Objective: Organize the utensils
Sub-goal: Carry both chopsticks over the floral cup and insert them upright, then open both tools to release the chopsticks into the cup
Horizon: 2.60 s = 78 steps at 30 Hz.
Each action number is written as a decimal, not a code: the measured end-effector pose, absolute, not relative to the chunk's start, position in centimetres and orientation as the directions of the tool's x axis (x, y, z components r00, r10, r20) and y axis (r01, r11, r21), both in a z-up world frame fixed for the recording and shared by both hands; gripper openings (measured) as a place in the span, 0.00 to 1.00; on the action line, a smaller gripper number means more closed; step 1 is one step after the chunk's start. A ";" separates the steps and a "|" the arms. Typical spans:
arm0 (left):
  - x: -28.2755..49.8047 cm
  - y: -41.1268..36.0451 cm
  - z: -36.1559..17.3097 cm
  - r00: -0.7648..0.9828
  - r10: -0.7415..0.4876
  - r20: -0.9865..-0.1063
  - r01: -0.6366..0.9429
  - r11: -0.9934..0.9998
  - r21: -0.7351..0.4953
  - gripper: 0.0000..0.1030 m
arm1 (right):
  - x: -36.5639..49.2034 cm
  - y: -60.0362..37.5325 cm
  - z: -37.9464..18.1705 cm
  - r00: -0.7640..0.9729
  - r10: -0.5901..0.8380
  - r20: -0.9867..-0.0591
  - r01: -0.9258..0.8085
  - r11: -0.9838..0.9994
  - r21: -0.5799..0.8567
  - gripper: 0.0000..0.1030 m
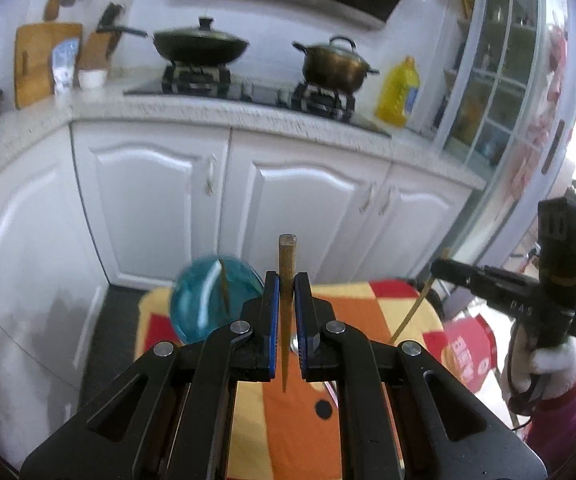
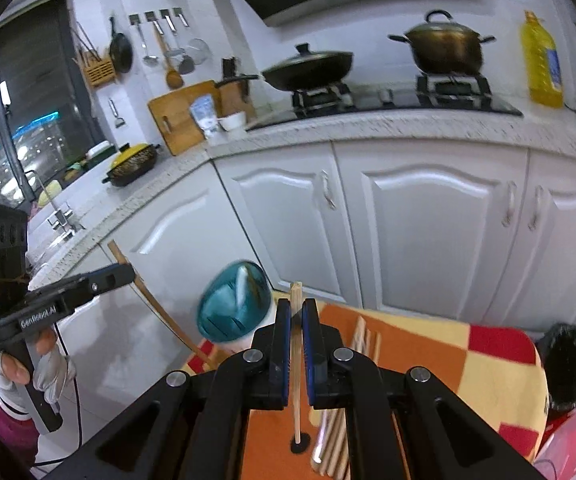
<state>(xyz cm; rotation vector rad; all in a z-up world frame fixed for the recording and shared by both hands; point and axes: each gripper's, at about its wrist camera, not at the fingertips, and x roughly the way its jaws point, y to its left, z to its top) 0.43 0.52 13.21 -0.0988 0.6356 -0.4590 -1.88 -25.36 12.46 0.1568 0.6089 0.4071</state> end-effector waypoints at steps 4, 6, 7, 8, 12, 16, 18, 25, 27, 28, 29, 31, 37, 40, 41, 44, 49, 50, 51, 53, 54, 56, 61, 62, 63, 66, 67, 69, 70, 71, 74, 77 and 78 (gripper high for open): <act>1.2 2.1 15.4 0.743 -0.429 -0.514 0.364 0.903 -0.227 0.06 | -1.0 -24.0 14.6 0.755 0.436 -0.490 -0.358 0.900 0.249 0.05; 1.6 2.8 16.4 0.765 -0.409 -0.497 0.349 0.913 -0.214 0.06 | -0.3 -23.2 15.6 0.761 0.445 -0.472 -0.371 0.895 0.246 0.05; 1.9 3.2 16.9 0.777 -0.395 -0.490 0.338 0.919 -0.205 0.06 | 0.1 -22.9 16.0 0.763 0.449 -0.465 -0.376 0.894 0.246 0.05; 2.2 3.4 17.2 0.784 -0.386 -0.485 0.330 0.922 -0.201 0.06 | 0.5 -22.5 16.5 0.765 0.452 -0.459 -0.381 0.892 0.244 0.05; 4.0 4.7 18.4 0.811 -0.342 -0.475 0.286 0.939 -0.189 0.06 | 2.6 -20.6 18.4 0.765 0.463 -0.448 -0.407 0.886 0.221 0.05; 5.9 5.4 18.5 0.827 -0.308 -0.471 0.253 0.951 -0.179 0.06 | 4.6 -19.1 19.6 0.768 0.464 -0.442 -0.420 0.885 0.201 0.05; 6.7 5.6 18.3 0.830 -0.293 -0.474 0.240 0.956 -0.172 0.06 | 5.5 -18.5 19.8 0.768 0.470 -0.434 -0.424 0.882 0.205 0.05; 9.2 4.7 15.4 0.813 -0.245 -0.528 0.213 0.969 -0.122 0.06 | 9.0 -15.9 17.7 0.768 0.442 -0.464 -0.410 0.895 0.174 0.05; 9.7 4.3 14.1 0.804 -0.233 -0.547 0.209 0.972 -0.107 0.06 | 9.9 -15.6 16.4 0.748 0.447 -0.490 -0.410 0.892 0.189 0.05; 9.9 4.2 13.6 0.797 -0.233 -0.558 0.209 0.972 -0.108 0.06 | 10.4 -15.5 15.6 0.735 0.451 -0.507 -0.410 0.890 0.198 0.05; 10.2 4.0 12.9 0.787 -0.233 -0.572 0.208 0.972 -0.109 0.06 | 10.9 -15.3 14.7 0.720 0.455 -0.524 -0.411 0.888 0.207 0.05; 10.6 3.7 11.8 0.774 -0.229 -0.590 0.206 0.973 -0.107 0.06 | 11.6 -15.2 13.4 0.695 0.462 -0.552 -0.413 0.884 0.220 0.05; 11.7 2.9 8.9 0.735 -0.226 -0.640 0.202 0.973 -0.111 0.06 | 13.3 -14.9 9.8 0.641 0.464 -0.612 -0.400 0.882 0.250 0.05; 12.1 2.6 7.9 0.721 -0.222 -0.656 0.194 0.974 -0.116 0.06 | 13.7 -15.1 8.8 0.634 0.474 -0.612 -0.395 0.878 0.271 0.05; 12.0 2.6 7.7 0.726 -0.219 -0.652 0.190 0.975 -0.116 0.06 | 13.8 -15.3 8.7 0.629 0.485 -0.607 -0.393 0.873 0.290 0.05; 12.1 2.8 7.8 0.720 -0.225 -0.656 0.180 0.974 -0.136 0.06 | 13.9 -15.8 8.6 0.615 0.500 -0.610 -0.395 0.864 0.311 0.07; 12.1 3.0 7.9 0.718 -0.226 -0.659 0.169 0.974 -0.149 0.08 | 13.4 -16.3 8.2 0.609 0.495 -0.620 -0.385 0.868 0.314 0.22; 12.0 3.1 7.9 0.717 -0.227 -0.659 0.169 0.974 -0.151 0.08 | 13.4 -16.4 8.0 0.607 0.492 -0.624 -0.380 0.869 0.316 0.22; 12.0 3.0 7.9 0.715 -0.228 -0.661 0.169 0.974 -0.153 0.13 | 13.3 -16.5 7.9 0.605 0.490 -0.627 -0.375 0.870 0.319 0.22; 11.8 3.0 8.0 0.715 -0.233 -0.659 0.173 0.972 -0.156 0.30 | 13.2 -16.8 7.6 0.599 0.493 -0.631 -0.367 0.870 0.330 0.22; 11.6 3.0 8.1 0.717 -0.238 -0.655 0.176 0.971 -0.161 0.37 | 13.0 -16.9 7.5 0.598 0.493 -0.632 -0.364 0.869 0.334 0.22; 11.3 3.0 8.3 0.719 -0.240 -0.652 0.178 0.971 -0.161 0.37 | 12.7 -17.1 7.4 0.598 0.495 -0.630 -0.361 0.868 0.340 0.22; 10.5 3.3 8.8 0.727 -0.230 -0.647 0.168 0.973 -0.157 0.37 | 11.3 -17.7 7.4 0.596 0.500 -0.628 -0.360 0.866 0.348 0.24; 10.3 3.3 9.0 0.729 -0.229 -0.645 0.167 0.973 -0.157 0.38 | 10.9 -17.9 7.4 0.599 0.498 -0.627 -0.355 0.867 0.349 0.25; 10.0 3.3 9.1 0.733 -0.224 -0.642 0.165 0.974 -0.153 0.42 | 10.5 -18.2 7.5 0.603 0.497 -0.624 -0.353 0.868 0.350 0.25; 8.9 2.9 9.5 0.750 -0.208 -0.628 0.167 0.978 -0.125 0.46 | 9.1 -19.0 7.8 0.620 0.492 -0.611 -0.343 0.871 0.353 0.26; 8.6 2.7 9.5 0.751 -0.202 -0.628 0.168 0.979 -0.114 0.46 | 8.7 -19.2 7.9 0.627 0.486 -0.609 -0.337 0.874 0.349 0.27; 7.9 2.2 9.4 0.752 -0.195 -0.629 0.172 0.980 -0.098 0.46 | 7.6 -19.8 8.2 0.644 0.472 -0.602 -0.323 0.881 0.345 0.30; 7.6 1.9 9.3 0.752 -0.193 -0.630 0.175 0.980 -0.092 0.47 | 7.2 -20.0 8.2 0.647 0.468 -0.602 -0.317 0.883 0.345 0.32; 7.2 1.6 9.2 0.753 -0.192 -0.630 0.178 0.980 -0.085 0.47 | 6.6 -20.3 8.2 0.651 0.461 -0.603 -0.307 0.887 0.345 0.33; 6.2 0.5 8.8 0.752 -0.190 -0.631 0.190 0.979 -0.069 0.47 | 5.0 -21.3 8.1 0.663 0.439 -0.606 -0.280 0.896 0.343 0.35; 5.1 -0.8 8.3 0.750 -0.193 -0.632 0.209 0.977 -0.051 0.47 | 3.6 -22.1 8.0 0.673 0.412 -0.614 -0.253 0.909 0.332 0.35; 4.8 -1.2 8.1 0.750 -0.194 -0.632 0.213 0.976 -0.046 0.47 | 3.1 -22.5 7.8 0.677 0.398 -0.619 -0.240 0.915 0.325 0.36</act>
